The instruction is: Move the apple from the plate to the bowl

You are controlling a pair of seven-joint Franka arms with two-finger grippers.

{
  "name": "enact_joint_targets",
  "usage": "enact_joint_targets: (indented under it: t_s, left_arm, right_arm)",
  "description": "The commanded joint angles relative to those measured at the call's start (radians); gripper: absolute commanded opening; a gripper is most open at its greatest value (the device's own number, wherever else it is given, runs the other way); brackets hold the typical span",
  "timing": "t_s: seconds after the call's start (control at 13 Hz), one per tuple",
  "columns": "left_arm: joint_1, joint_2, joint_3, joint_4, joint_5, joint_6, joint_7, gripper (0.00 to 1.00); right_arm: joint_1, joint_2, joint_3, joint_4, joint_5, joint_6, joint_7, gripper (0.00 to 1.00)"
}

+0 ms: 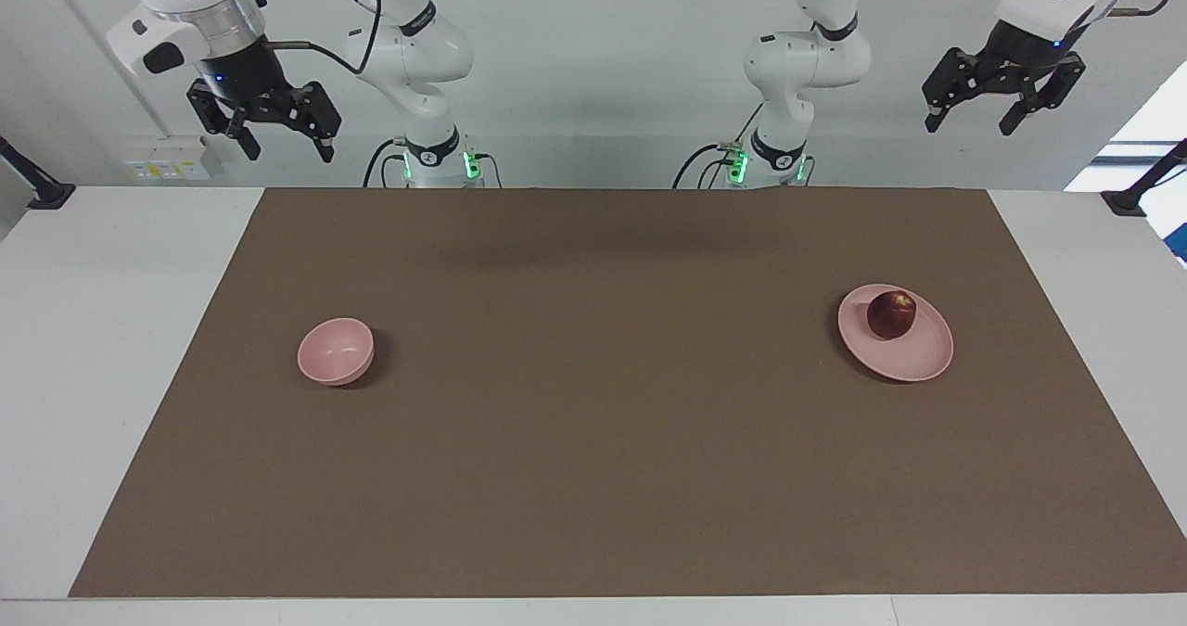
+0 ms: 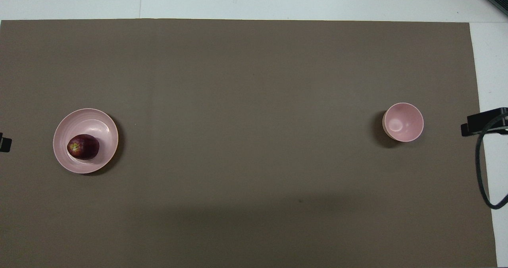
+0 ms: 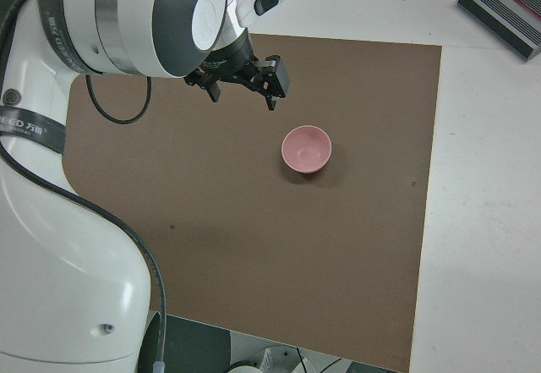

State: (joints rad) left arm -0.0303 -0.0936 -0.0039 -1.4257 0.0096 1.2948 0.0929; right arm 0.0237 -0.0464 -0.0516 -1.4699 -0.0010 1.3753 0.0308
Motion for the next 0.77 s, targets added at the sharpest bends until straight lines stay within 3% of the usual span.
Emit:
enact_joint_targets:
  t_s: [0.0, 0.69]
  left_arm:
    - [0.012, -0.037, -0.01, -0.051, 0.006, 0.021, 0.007, 1.0]
    - [0.006, -0.038, -0.013, -0.05, 0.003, 0.024, -0.005, 1.0]
  right_arm:
    - [0.004, -0.02, -0.005, -0.023, -0.013, 0.018, -0.002, 1.0]
    - [0.004, -0.018, -0.005, -0.023, -0.013, 0.018, -0.002, 1.0]
